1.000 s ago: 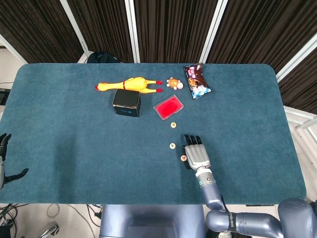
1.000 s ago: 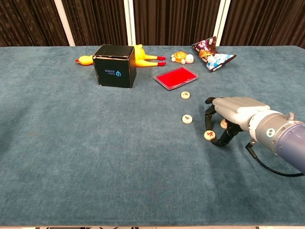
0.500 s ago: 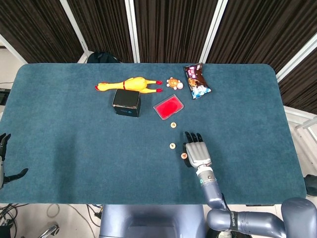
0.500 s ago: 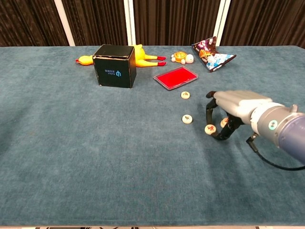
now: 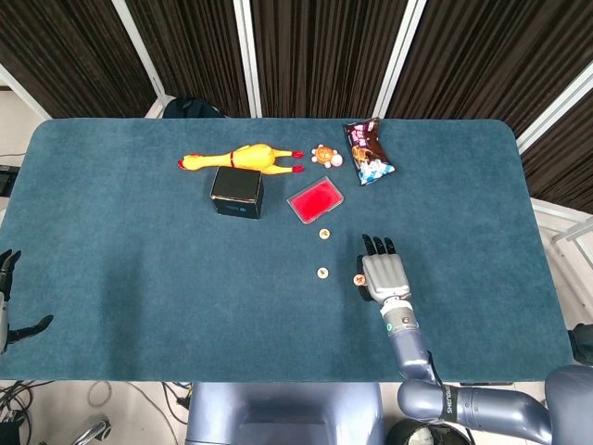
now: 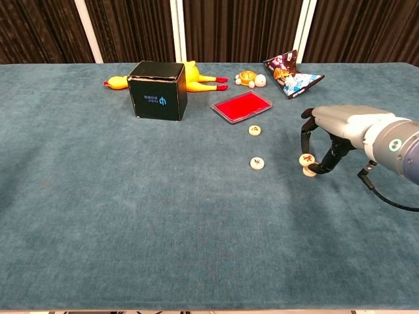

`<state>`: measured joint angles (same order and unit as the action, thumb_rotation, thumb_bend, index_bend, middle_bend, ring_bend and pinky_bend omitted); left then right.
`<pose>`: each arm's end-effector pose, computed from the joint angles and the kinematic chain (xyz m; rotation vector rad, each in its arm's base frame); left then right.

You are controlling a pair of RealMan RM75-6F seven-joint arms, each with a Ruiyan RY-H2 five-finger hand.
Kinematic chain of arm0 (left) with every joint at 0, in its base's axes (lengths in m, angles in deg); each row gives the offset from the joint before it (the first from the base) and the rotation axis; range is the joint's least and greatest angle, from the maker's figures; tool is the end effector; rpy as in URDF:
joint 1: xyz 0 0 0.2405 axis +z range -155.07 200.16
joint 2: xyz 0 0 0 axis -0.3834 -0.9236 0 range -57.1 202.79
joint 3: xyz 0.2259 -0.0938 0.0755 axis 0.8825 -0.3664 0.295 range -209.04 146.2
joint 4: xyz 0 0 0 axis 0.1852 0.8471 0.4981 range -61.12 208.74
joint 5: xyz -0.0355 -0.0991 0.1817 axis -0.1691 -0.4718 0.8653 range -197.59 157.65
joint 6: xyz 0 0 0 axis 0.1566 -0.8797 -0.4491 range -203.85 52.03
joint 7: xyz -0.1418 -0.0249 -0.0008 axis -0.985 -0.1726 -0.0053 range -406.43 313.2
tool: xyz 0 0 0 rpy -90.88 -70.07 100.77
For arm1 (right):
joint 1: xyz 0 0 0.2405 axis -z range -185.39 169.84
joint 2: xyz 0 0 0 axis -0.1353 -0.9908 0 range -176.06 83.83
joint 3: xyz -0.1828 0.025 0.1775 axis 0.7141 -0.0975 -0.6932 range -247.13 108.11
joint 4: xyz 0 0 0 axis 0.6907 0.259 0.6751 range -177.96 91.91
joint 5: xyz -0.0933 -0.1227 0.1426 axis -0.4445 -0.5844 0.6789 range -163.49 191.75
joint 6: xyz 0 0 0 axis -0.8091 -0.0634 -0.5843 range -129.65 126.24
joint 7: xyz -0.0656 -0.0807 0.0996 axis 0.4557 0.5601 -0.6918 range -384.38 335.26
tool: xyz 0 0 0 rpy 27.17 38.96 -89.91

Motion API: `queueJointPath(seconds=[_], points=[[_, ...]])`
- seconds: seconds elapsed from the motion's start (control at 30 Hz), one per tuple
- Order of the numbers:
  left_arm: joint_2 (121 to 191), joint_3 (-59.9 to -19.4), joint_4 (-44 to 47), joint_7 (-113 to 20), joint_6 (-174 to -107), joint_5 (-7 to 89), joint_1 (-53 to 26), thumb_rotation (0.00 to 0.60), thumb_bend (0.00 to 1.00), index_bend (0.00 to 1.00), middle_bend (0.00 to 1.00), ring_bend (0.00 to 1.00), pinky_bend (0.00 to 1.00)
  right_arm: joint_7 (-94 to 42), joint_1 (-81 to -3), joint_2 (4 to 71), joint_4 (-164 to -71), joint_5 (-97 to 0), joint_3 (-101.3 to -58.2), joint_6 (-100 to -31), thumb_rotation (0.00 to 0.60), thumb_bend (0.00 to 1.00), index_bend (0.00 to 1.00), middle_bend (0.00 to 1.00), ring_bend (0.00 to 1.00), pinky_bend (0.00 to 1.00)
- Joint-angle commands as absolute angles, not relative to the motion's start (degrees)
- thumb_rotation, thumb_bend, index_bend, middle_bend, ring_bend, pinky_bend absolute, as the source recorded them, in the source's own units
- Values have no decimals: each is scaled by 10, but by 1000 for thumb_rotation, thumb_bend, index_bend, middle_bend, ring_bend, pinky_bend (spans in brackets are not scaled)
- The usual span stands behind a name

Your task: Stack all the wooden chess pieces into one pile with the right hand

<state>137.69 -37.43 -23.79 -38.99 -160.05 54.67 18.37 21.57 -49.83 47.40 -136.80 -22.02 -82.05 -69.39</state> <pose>-0.3165 0.1847 0.1608 -1.2167 -0.9604 -0.7988 -0.1543 -0.3217 -0.0278 1.6582 -1.0649 0.6157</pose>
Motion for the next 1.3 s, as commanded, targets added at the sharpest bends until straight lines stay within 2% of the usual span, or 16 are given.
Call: queueJointPath(seconds=[0.03, 0.97, 1.3], points=[[1377, -374, -238, -389, -1602, 548, 184, 600, 8, 41, 15, 0, 145, 214, -499, 473, -1364, -216, -819, -690, 600, 421, 518, 0, 0, 0], [1375, -374, -237, -392, -1599, 546, 184, 600, 9, 41, 15, 0, 145, 214, -513, 469, -1344, -181, -813, -680, 600, 420, 517, 0, 0, 0], [1375, -374, -236, -393, -1598, 546, 183, 600, 8, 41, 15, 0, 145, 212, -515, 468, -1348, -179, -810, -682, 600, 421, 481, 0, 0, 0]])
